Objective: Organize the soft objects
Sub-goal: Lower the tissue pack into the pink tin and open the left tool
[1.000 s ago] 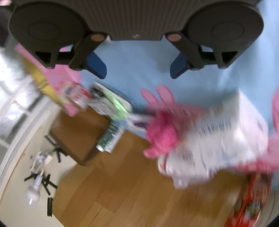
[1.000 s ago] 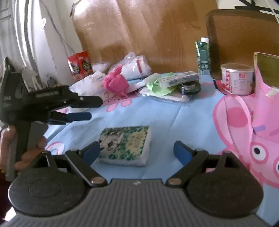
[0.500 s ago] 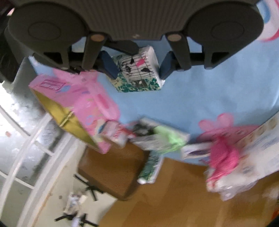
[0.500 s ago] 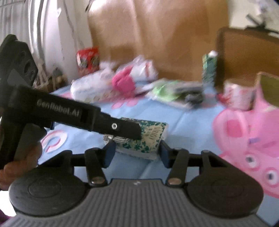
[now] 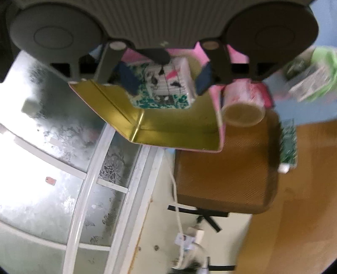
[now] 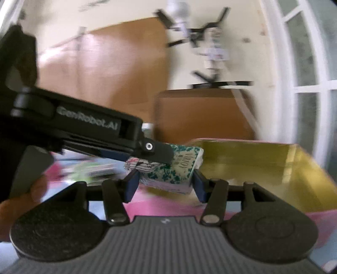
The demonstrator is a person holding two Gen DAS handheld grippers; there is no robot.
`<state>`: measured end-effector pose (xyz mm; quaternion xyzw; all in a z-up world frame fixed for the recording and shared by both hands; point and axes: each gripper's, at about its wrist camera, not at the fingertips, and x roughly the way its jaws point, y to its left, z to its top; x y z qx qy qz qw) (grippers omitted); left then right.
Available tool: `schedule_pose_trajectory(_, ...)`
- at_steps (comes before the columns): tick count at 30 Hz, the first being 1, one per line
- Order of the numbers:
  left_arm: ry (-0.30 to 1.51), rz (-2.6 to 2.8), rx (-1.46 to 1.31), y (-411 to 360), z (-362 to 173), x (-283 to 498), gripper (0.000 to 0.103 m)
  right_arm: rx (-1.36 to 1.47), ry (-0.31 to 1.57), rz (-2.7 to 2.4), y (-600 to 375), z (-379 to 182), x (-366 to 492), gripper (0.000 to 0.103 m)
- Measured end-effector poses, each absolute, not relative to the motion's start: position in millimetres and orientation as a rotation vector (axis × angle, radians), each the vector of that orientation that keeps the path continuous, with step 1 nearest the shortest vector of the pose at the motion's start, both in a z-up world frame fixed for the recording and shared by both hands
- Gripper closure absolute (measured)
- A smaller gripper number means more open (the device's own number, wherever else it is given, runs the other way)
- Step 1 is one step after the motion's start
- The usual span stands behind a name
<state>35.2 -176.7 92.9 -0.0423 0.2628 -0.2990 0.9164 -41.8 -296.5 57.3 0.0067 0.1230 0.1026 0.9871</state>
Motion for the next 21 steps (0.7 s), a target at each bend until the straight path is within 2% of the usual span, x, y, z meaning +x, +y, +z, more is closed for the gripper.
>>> schedule_pose_trajectory(2, 0.538, -0.575, -0.048, -192, 88, 42, 0.017, -0.045, 0.242, 0.062, -302, 50, -26, 0.043)
schedule_pose_trajectory(9, 0.545, -0.546, -0.041, -171, 72, 29, 0.017, 0.083, 0.269, -0.040, -340, 37, -21, 0.042)
schedule_pose_trajectory(15, 0.554, -0.413, -0.148, -83, 58, 14, 0.015, 0.108, 0.177, 0.074, -314, 57, -39, 0.042)
schedule_pose_trajectory(21, 0.536, -0.093, -0.171, 23, 35, -10, 0.015, 0.112, 0.231, 0.396, -248, 73, -27, 0.041)
